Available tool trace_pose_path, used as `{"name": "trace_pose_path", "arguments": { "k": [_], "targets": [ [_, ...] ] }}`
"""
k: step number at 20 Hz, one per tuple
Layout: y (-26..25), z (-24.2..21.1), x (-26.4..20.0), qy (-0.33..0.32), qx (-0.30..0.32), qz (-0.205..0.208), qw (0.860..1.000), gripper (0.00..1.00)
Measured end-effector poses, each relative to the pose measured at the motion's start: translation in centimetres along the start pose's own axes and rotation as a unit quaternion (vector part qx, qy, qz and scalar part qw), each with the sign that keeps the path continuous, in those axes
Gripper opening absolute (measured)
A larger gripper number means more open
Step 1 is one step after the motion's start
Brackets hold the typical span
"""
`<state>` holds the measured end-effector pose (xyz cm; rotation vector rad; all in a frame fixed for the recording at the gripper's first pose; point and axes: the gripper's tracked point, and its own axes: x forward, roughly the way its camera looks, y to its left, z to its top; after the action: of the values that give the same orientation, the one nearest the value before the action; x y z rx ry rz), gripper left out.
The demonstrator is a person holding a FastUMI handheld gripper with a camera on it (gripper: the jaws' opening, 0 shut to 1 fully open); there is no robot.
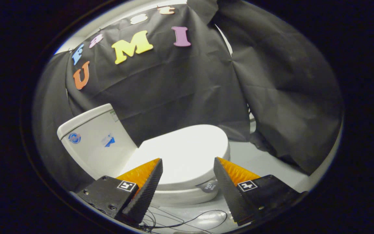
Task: Open the toilet lid.
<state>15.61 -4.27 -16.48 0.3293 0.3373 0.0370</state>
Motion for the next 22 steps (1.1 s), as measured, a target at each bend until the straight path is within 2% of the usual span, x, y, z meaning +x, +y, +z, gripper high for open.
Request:
{"name": "trace_pose_path", "arguments": {
  "k": [6, 11, 15, 17, 22],
  "targets": [
    [-2.9, -3.9, 2.3, 0.06, 0.064, 0.003, 0.996, 1.0],
    [-5.1, -6.3, 4.0, 0.106, 0.149, 0.002, 0.983, 0.98],
    [-5.9, -7.5, 4.5, 0.137, 0.248, 0.018, 0.959, 0.9],
    [-6.1, -8.1, 4.9, 0.149, 0.288, 0.024, 0.946, 0.82],
    [-5.4, -8.8, 6.1, 0.169, 0.35, 0.049, 0.92, 0.63]
  ]
}}
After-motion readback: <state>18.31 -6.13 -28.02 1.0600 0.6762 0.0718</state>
